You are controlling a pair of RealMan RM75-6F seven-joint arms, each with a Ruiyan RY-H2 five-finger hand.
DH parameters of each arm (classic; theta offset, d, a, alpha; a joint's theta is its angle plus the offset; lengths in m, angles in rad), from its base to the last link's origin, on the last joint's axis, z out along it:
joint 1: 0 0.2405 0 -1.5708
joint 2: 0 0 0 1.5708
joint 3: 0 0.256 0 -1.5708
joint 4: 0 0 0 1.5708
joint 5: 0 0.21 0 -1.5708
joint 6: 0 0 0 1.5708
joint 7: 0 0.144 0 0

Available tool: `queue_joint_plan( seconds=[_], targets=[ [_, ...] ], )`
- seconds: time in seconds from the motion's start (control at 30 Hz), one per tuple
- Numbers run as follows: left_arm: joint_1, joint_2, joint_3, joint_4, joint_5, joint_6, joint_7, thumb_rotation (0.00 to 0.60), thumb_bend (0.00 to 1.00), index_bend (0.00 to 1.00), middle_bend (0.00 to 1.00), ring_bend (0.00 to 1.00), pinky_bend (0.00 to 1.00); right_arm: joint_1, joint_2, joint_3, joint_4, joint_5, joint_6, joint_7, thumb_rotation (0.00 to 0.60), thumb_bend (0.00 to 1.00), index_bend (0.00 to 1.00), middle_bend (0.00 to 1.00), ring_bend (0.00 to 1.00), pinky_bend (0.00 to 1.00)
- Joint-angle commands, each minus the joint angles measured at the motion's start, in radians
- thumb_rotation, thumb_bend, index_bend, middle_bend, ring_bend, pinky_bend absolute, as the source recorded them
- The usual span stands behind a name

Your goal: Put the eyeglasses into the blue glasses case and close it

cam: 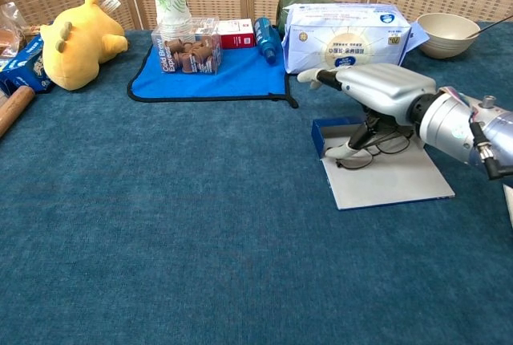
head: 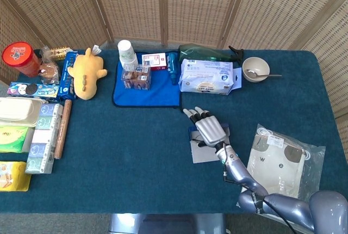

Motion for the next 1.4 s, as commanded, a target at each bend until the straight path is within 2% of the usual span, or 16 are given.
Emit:
queue_joint_plan(
  seconds=[0.03, 0.27, 0.4, 0.7, 1.03, 1.4],
  targets=[
    [-0.001, 0.0, -0.001, -0.001, 0.002, 0.001, 0.001, 0.6, 0.29, 0.21, 0.13, 0.0, 0.0, 0.001, 0.006, -0.003, 0.009, -0.005, 0.001, 0.002, 0.454, 0.18, 0.0, 0.14, 0.1, 0.23],
    [0.001, 0.0, 0.0, -0.004, 0.007, 0.005, 0.004, 0.6, 0.29, 0.21, 0.13, 0.0, 0.0, 0.005, 0.021, -0.007, 0.021, -0.015, 0.003, 0.014, 0.458, 0.18, 0.0, 0.14, 0.1, 0.23],
    [0.002, -0.001, 0.001, -0.005, 0.007, 0.004, 0.005, 0.6, 0.29, 0.21, 0.13, 0.0, 0.0, -0.001, 0.042, -0.018, -0.019, -0.04, 0.026, 0.012, 0.488, 0.18, 0.0, 0.14, 0.1, 0.23],
    [-0.006, -0.005, 0.0, -0.007, 0.013, -0.005, 0.01, 0.6, 0.29, 0.21, 0.13, 0.0, 0.0, -0.033, 0.096, -0.05, -0.112, -0.055, 0.059, -0.024, 0.491, 0.18, 0.0, 0.14, 0.1, 0.23],
    [-0.001, -0.002, 0.001, -0.009, 0.014, 0.003, 0.009, 0.6, 0.29, 0.21, 0.13, 0.0, 0.0, -0.012, 0.093, -0.068, -0.036, -0.059, -0.006, 0.013, 0.49, 0.18, 0.0, 0.14, 0.1, 0.22],
    [0.005, -0.003, 0.003, -0.005, 0.006, 0.007, 0.006, 0.6, 0.29, 0.21, 0.13, 0.0, 0.0, 0.043, 0.084, -0.032, 0.021, -0.036, -0.074, 0.031, 0.495, 0.18, 0.0, 0.14, 0.1, 0.22]
  ],
)
